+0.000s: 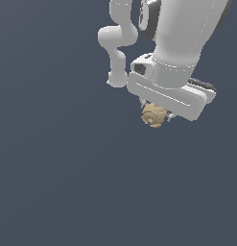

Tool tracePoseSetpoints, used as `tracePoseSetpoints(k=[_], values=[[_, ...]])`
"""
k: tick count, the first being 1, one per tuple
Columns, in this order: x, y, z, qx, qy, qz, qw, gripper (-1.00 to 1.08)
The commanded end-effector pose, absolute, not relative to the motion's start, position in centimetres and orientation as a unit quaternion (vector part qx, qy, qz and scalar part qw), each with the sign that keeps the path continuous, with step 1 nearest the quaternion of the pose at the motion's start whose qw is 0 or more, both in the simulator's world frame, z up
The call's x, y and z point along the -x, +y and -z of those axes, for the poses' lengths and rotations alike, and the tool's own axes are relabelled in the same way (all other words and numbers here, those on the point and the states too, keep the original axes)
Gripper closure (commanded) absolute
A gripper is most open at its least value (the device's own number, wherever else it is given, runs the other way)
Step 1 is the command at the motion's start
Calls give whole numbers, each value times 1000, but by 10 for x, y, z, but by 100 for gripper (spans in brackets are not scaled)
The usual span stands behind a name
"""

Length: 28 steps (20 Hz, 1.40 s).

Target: Pick up the object and move it to a goal position.

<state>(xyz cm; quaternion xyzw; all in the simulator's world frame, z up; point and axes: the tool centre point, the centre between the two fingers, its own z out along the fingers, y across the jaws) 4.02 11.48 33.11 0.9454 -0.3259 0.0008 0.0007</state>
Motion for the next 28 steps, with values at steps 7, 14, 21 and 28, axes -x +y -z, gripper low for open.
tracePoseSetpoints(k=[7, 14, 21, 28], values=[[-57, 147, -375, -945, -326, 0, 0, 108], [-67, 166, -401, -945, -326, 0, 0, 108], [-74, 177, -415, -945, -326, 0, 0, 108], [-77, 181, -421, -945, -326, 0, 0, 108]])
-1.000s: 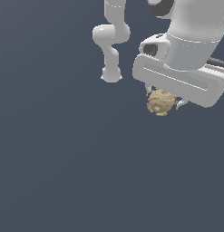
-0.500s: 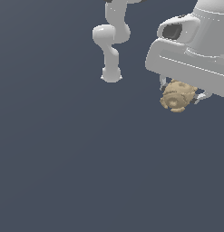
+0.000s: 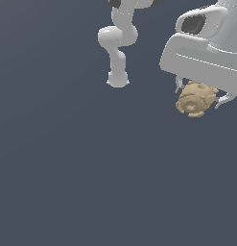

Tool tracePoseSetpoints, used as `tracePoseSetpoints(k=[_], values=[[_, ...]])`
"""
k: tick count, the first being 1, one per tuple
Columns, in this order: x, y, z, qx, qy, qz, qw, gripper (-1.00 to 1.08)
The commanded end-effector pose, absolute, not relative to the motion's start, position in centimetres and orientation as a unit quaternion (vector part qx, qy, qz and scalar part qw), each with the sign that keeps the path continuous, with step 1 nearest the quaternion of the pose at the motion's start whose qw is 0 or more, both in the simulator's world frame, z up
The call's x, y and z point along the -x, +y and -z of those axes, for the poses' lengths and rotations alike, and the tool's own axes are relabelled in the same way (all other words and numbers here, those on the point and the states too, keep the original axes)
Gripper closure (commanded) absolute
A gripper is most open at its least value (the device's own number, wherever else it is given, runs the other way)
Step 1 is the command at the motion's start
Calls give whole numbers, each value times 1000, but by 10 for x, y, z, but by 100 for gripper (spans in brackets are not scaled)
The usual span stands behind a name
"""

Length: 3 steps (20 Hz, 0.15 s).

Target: Pick up the object and move it to a goal position.

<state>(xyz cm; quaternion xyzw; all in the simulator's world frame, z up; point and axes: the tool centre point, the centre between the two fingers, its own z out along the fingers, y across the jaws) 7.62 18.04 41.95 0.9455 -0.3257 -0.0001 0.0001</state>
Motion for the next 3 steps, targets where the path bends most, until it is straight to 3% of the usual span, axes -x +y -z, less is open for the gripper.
tracePoseSetpoints(k=[1, 3], values=[[-77, 181, -421, -945, -326, 0, 0, 108], [-77, 181, -421, -945, -326, 0, 0, 108]])
